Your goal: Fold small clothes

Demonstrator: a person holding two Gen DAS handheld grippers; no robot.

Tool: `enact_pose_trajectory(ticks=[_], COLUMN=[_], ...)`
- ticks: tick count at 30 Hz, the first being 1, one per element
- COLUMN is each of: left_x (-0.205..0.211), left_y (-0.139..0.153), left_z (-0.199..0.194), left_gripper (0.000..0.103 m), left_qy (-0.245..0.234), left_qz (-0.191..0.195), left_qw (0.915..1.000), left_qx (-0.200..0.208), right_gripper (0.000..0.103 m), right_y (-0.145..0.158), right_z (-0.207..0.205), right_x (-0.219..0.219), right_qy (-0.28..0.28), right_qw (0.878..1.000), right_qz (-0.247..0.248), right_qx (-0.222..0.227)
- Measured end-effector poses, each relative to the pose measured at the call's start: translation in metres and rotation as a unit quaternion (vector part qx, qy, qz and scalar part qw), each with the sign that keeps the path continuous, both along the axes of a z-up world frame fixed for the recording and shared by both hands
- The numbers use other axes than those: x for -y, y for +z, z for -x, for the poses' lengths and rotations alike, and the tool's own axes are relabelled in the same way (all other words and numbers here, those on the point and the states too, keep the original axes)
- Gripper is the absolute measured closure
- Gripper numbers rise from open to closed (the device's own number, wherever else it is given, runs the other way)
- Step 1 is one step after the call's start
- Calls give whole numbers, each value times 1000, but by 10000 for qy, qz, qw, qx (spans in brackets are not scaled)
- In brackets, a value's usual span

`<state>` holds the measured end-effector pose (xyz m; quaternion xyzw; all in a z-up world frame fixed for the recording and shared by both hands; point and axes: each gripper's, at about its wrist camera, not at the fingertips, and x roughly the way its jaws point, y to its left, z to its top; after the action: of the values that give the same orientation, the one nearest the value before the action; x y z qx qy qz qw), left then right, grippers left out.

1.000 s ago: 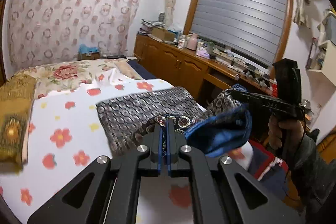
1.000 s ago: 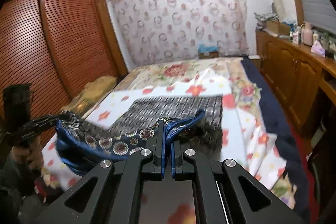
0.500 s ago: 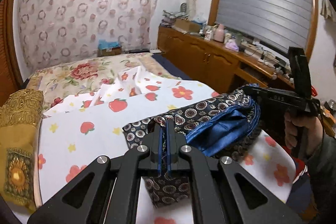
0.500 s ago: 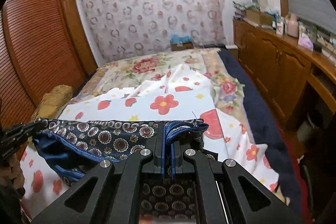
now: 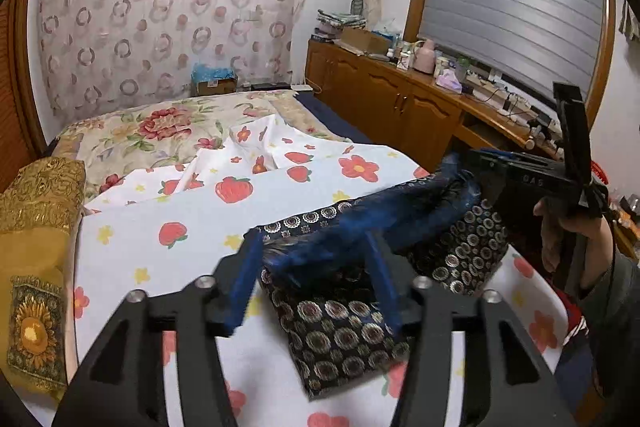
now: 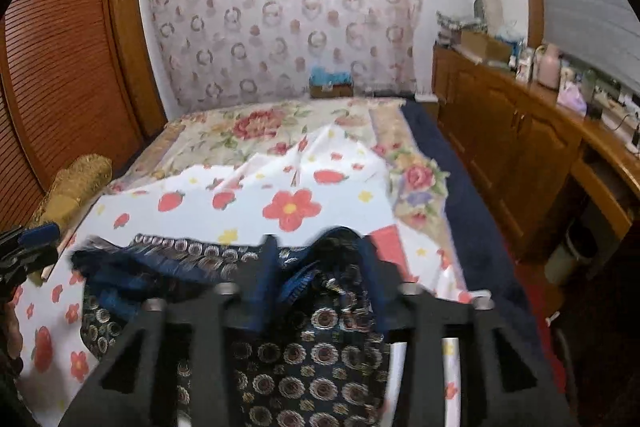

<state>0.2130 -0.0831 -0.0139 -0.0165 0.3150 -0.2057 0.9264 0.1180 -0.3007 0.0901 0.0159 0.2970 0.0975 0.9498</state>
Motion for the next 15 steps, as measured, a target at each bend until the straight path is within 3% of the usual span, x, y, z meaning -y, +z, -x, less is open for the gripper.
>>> enact_pose_trajectory(ticks=[5,10,15], left_x=[-10,-6,0], left_y=[-11,-38,-64], left_z=[12,6,-3], left_gripper=[42,42,42], left_qy=[28,47,29], left_qz=[-16,-111,-116], left_qw=[9999,9982,9949], left_qx=[-158,-587,-999], right_gripper=[54,52,51], right_y=[-11,-53,-79], right_z=[27,25,22], right_x=[18,20,19], right_qy=[42,177,285], right_qw=[9999,9977,9943], right_qz=[127,333,-59], right_qx=[76,-564,-1030])
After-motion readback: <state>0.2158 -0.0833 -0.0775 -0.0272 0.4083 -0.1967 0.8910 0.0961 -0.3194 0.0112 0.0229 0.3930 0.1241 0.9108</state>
